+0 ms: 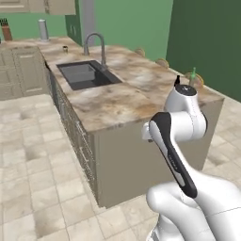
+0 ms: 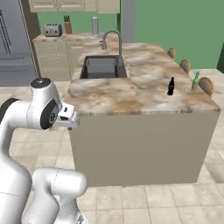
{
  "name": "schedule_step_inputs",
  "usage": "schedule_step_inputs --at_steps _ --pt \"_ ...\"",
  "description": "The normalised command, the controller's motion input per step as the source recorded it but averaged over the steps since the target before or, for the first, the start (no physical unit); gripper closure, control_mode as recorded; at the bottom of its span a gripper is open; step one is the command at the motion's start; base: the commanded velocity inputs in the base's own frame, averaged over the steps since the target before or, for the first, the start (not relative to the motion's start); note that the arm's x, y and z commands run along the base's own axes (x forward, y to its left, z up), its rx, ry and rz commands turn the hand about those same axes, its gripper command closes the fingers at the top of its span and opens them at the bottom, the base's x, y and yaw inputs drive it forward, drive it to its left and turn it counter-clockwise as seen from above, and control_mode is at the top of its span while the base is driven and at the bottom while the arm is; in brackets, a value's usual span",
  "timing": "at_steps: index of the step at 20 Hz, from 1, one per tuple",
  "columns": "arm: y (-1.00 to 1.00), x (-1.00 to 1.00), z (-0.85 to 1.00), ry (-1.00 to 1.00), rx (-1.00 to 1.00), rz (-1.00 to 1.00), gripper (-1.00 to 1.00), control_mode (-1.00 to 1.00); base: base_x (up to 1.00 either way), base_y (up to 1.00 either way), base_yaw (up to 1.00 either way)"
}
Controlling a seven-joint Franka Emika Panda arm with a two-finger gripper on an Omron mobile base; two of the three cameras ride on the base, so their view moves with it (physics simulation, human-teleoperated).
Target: Move the drinks to the dining counter.
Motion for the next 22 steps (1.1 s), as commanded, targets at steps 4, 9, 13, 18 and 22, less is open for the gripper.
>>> schedule_step_inputs --at_steps 4,9,13,18,22 --pt "0.0 0.0 0.0 0.0 0.0 0.0 -1.0 1.0 0.15 1.0 -0.51" --pt "0.0 0.0 0.0 0.0 0.0 0.0 -1.0 1.0 0.16 1.0 -0.67" --pt "0.0 0.0 0.0 0.0 0.0 0.0 -1.0 1.0 0.14 1.0 -0.66" --pt "0.0 0.0 0.0 0.0 0.0 0.0 -1.0 1.0 0.04 1.0 -0.61" --pt "0.0 0.0 0.0 0.0 0.0 0.0 -1.0 1.0 0.0 1.0 -0.56"
